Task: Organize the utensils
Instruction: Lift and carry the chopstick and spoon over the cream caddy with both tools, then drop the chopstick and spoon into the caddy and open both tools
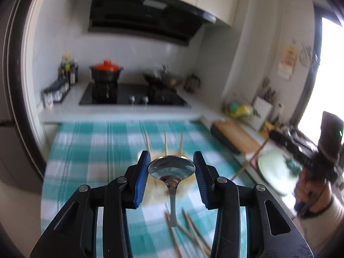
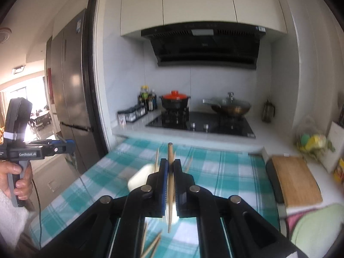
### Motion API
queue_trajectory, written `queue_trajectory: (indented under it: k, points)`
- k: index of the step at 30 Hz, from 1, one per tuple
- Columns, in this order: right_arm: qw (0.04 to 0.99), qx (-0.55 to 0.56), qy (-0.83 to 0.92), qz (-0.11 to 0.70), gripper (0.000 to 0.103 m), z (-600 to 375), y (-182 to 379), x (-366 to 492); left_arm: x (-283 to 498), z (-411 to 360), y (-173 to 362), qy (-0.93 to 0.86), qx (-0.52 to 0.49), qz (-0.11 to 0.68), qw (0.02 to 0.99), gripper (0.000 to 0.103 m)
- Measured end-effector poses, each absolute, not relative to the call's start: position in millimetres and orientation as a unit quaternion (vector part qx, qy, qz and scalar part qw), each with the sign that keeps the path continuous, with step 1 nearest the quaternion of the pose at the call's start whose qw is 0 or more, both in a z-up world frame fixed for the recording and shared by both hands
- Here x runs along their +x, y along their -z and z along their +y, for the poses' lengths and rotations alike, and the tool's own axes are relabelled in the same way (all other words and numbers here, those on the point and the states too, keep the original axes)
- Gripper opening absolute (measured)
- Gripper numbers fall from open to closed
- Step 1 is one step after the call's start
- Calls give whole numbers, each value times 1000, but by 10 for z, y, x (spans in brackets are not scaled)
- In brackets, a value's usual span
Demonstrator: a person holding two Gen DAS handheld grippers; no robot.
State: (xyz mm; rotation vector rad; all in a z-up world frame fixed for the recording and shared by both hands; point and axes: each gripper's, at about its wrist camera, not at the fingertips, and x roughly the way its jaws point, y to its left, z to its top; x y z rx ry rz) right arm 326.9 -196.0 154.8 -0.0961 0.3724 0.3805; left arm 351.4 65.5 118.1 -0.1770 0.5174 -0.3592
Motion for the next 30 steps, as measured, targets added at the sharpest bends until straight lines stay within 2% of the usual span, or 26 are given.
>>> queue_trajectory:
  k: [4, 8, 15, 20, 22, 23, 24, 30]
  points:
    - [971, -43, -184, 144, 5, -1842, -1668, 3550, 3930, 624, -1284, 146, -103, 230, 956, 42]
    - [970, -45, -190, 143, 5, -1725, -1502, 3893, 4395, 577, -1082, 131, -116, 254, 951, 42]
    - [934, -29, -209, 290, 5, -1557, -798, 4673, 5039, 374, -316, 124, -91, 373, 915, 41]
    - [918, -22, -204, 340, 7, -1487, -458, 5012, 5212, 297, 6, 115, -94, 410, 900, 42]
    - [918, -5, -204, 340, 19, -1491, -423, 5092, 5184, 331, 23, 116, -108, 408, 899, 50]
    - [919, 3, -205, 338, 39, -1507, -433, 5100, 5155, 356, 5, 117, -112, 406, 900, 61]
    - [922, 13, -203, 330, 49, -1541, -465, 5080, 5066, 398, -38, 116, -112, 400, 902, 70]
    - [927, -14, -195, 321, 49, -1689, -632, 4641, 4461, 561, -130, 122, -54, 408, 903, 86]
